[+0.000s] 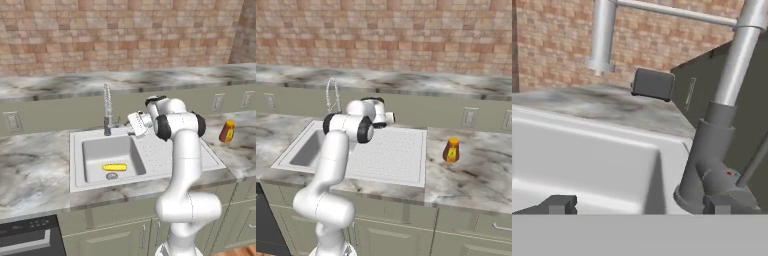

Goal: Turn on the sink faucet. Then move the corn from the counter to the sink. Turn off the sink. Move the vegetable from the sink to the pot next to the stove. Finally move the pot to the rear left burner.

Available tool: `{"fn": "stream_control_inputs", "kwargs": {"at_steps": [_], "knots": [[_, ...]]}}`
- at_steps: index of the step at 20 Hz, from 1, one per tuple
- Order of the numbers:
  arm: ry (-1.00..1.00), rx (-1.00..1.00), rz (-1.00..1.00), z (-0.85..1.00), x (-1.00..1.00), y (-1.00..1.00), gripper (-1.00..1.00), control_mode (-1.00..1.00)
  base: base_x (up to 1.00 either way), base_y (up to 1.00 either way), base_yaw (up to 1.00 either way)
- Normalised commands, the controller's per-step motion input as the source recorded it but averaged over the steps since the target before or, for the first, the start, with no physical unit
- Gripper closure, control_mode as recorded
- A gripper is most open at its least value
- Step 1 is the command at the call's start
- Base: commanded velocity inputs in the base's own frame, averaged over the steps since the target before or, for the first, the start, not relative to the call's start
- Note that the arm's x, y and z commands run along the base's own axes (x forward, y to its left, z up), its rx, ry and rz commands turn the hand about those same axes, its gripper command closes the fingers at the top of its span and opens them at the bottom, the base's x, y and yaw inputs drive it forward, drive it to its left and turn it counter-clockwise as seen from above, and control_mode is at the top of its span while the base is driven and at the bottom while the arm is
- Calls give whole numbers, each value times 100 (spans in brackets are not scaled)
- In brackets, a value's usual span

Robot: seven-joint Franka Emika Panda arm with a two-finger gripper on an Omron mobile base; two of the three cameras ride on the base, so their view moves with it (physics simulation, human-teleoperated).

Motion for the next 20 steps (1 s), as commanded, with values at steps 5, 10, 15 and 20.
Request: {"fn": "stream_control_inputs", "kwargs": {"at_steps": [5, 10, 15, 20], "knots": [[-5, 0, -5, 16, -83, 0, -100, -100, 0, 0, 0], [-1, 0, -10, 23, -80, 3, -100, -100, 0, 0, 0], [0, -5, -12, 20, -68, 2, -100, -100, 0, 0, 0], [1, -19, -11, 15, -38, 3, -100, -100, 0, 0, 0]]}}
